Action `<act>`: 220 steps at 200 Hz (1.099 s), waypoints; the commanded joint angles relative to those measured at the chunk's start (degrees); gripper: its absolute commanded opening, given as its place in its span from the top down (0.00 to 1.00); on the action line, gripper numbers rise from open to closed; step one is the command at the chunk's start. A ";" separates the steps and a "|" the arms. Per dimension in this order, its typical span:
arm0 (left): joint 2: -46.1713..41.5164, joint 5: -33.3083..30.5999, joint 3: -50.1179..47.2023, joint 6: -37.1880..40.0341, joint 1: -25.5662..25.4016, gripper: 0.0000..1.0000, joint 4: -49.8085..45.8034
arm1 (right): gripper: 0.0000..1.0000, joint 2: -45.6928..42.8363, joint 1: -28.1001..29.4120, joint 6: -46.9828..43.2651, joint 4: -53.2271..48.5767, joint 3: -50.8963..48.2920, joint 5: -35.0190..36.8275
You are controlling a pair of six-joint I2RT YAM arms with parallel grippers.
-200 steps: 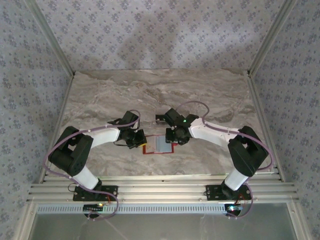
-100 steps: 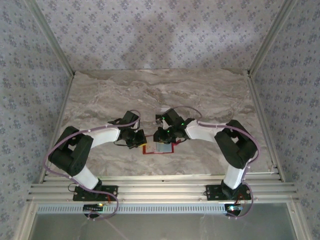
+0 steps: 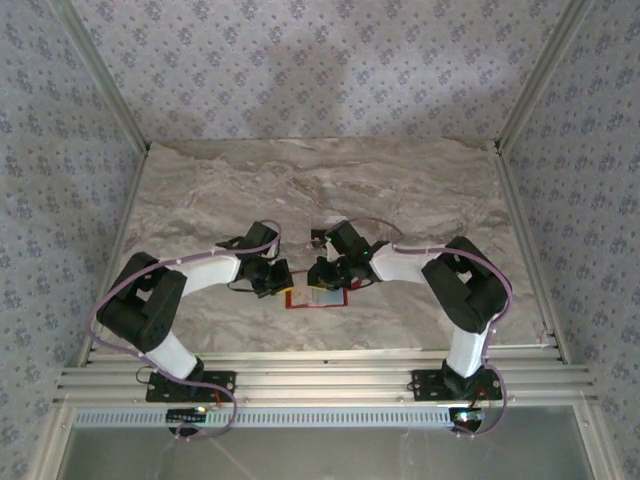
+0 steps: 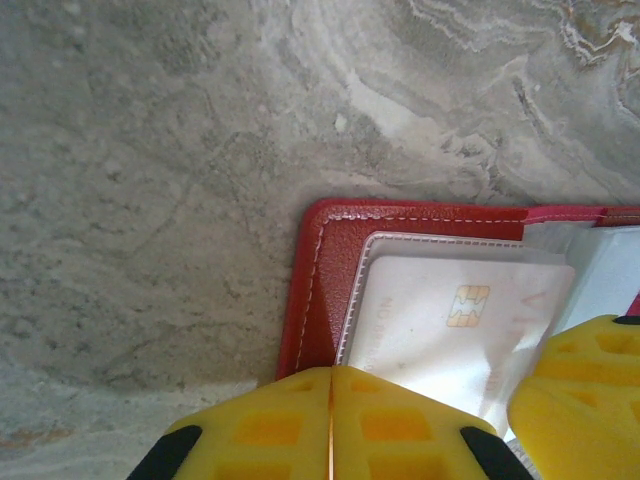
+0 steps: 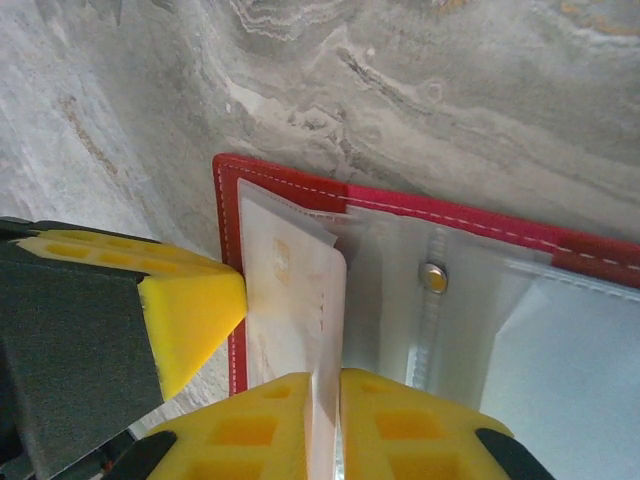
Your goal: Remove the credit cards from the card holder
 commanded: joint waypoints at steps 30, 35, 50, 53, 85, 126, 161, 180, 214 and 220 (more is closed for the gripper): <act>1.38 -1.70 0.52 1.09 -0.50 0.92 -4.31 | 0.90 0.92 -0.21 2.15 3.02 -1.55 -1.94; 1.38 -1.68 0.53 1.09 -0.47 0.92 -4.34 | 0.92 0.76 -0.14 2.14 2.95 -1.66 -1.75; 1.38 -1.76 0.62 1.19 -0.48 0.92 -4.49 | 0.94 0.08 -0.26 2.12 2.59 -2.25 -1.09; 1.42 -1.83 0.62 1.25 -0.47 0.92 -4.53 | 0.94 -0.15 -0.30 2.05 2.54 -2.31 -0.97; 1.63 -1.94 0.73 1.36 -0.47 0.92 -4.91 | 0.98 -2.09 -0.82 1.51 1.18 -3.76 1.04; 1.72 -2.27 1.36 1.62 -0.47 0.92 -5.64 | 1.00 -4.23 -1.53 0.35 -1.86 -4.56 3.78; 2.41 -2.23 2.25 1.67 -0.48 0.91 -5.93 | 1.00 -4.89 -1.62 0.28 -3.14 -4.56 5.04; 2.55 -2.23 2.63 1.78 -0.47 0.92 -6.18 | 1.00 -4.93 -1.71 0.51 -3.17 -4.54 5.16; 1.72 -2.12 2.73 1.77 -0.47 0.91 -6.38 | 1.00 -4.44 -1.46 1.62 0.39 -5.04 2.78; 1.32 -2.02 2.81 1.82 -0.52 0.91 -6.40 | 1.00 -3.97 -1.53 1.58 0.52 -4.80 2.40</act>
